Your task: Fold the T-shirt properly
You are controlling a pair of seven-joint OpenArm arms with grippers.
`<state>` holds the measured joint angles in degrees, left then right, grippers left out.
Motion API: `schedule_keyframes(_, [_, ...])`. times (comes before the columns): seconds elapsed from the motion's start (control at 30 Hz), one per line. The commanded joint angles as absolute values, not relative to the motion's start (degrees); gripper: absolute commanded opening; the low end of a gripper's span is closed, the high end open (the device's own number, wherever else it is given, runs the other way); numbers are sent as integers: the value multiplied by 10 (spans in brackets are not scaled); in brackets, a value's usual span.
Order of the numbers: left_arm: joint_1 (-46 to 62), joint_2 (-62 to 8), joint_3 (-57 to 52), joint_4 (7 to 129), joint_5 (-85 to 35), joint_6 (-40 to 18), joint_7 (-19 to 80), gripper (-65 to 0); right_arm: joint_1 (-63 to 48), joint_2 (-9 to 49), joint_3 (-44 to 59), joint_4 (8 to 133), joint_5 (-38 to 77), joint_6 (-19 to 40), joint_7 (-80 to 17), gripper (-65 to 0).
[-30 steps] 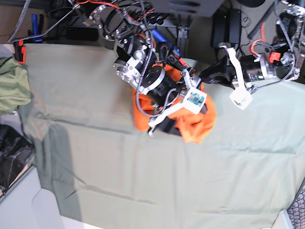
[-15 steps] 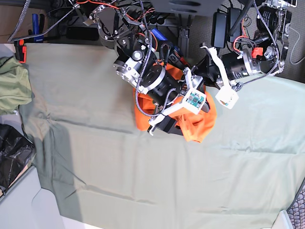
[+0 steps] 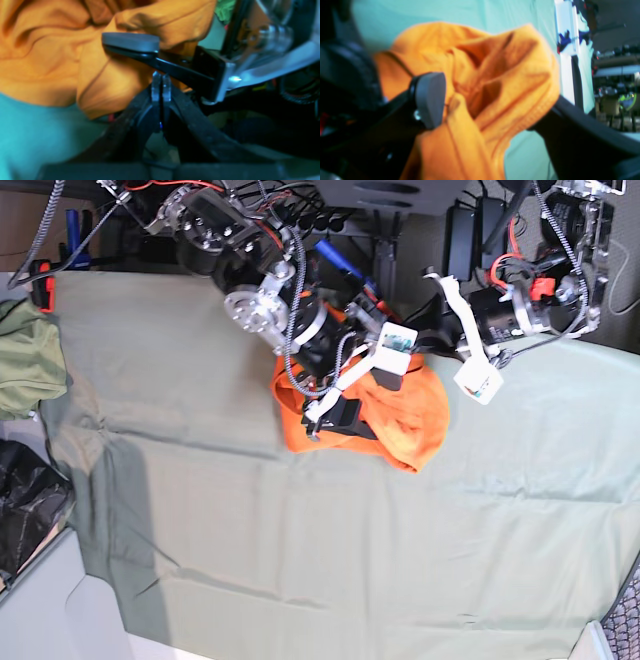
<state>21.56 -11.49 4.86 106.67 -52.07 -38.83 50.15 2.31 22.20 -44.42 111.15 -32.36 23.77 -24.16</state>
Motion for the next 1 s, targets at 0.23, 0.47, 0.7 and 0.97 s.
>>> schedule_keyframes(0.23, [210, -210, 48, 1078, -555, -400, 483, -650, 51, 219, -528, 1120, -368, 294, -214, -209])
schedule_keyframes(0.47, [210, -279, 47, 1078, -554, -400, 483, -650, 73, 223, -564, 1120, -394, 294, -212, -209])
schedule_keyframes(0.7, [210, -289, 5, 1078, -558, -400, 482, -650, 107, 256, -564, 1119, -397, 295, -209, -209])
schedule_keyframes(0.97, [194, -289, -29, 1079, -585, -400, 474, -650, 109, 262, -564, 1104, -385, 295, -208, -209])
